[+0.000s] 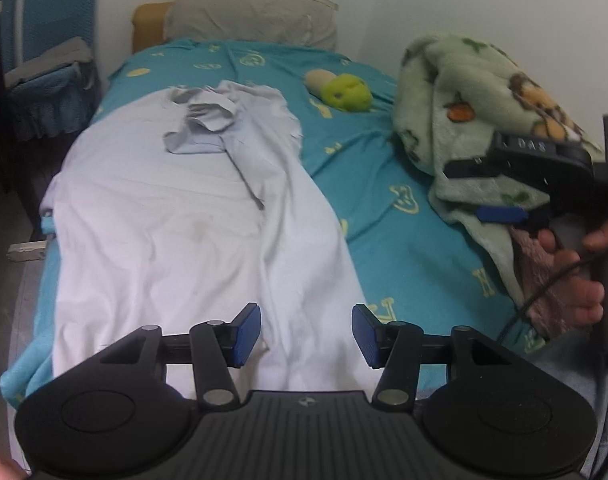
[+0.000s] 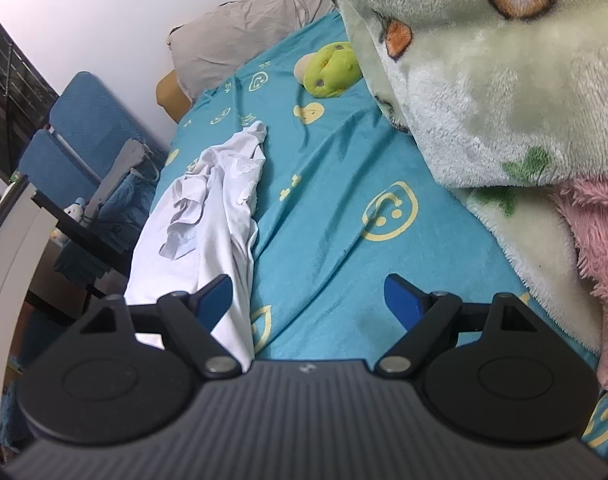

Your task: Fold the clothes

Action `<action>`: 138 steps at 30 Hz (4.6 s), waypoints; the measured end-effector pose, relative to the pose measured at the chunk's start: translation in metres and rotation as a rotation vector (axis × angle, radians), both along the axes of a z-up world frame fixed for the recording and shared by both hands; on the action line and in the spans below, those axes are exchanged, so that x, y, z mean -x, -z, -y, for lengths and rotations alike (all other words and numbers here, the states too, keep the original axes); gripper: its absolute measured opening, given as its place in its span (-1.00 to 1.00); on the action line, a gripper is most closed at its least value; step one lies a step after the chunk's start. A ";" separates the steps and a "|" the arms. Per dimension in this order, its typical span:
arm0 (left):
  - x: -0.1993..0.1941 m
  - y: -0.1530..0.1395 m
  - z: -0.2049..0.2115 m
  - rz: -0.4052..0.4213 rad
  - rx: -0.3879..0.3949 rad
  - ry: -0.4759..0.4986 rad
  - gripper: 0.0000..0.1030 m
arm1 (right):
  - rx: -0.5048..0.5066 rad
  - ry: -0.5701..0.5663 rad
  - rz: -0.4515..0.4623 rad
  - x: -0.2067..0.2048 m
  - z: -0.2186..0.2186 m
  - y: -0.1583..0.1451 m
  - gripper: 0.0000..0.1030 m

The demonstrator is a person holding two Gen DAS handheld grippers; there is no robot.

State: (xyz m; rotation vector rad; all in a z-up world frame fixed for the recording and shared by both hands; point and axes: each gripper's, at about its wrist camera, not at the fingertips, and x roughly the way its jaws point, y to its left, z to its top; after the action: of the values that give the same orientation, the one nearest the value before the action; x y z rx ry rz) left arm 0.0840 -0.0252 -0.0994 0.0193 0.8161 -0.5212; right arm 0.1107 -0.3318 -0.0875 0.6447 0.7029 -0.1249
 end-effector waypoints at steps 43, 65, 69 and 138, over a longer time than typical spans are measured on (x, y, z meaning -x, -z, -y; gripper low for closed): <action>0.037 0.070 0.090 -0.063 -0.298 0.315 -0.77 | -0.250 -0.269 -0.036 -0.207 -0.031 0.046 0.48; 0.038 0.063 0.097 -0.196 0.024 0.381 -0.94 | -0.059 -0.272 -0.074 -0.263 -0.025 0.078 -0.85; 0.032 0.058 0.086 -0.198 0.032 0.332 -0.56 | -0.088 -0.254 -0.061 -0.258 -0.022 0.088 -0.77; 0.041 -0.041 -0.035 0.065 -0.029 -0.095 0.75 | 0.167 -0.268 0.172 0.015 -0.082 -0.022 0.54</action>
State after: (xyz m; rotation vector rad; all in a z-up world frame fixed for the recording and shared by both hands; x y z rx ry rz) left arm 0.0427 0.0101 -0.0584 0.0239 0.7570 -0.4172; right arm 0.0954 -0.2497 -0.0651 0.3919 0.5996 0.1177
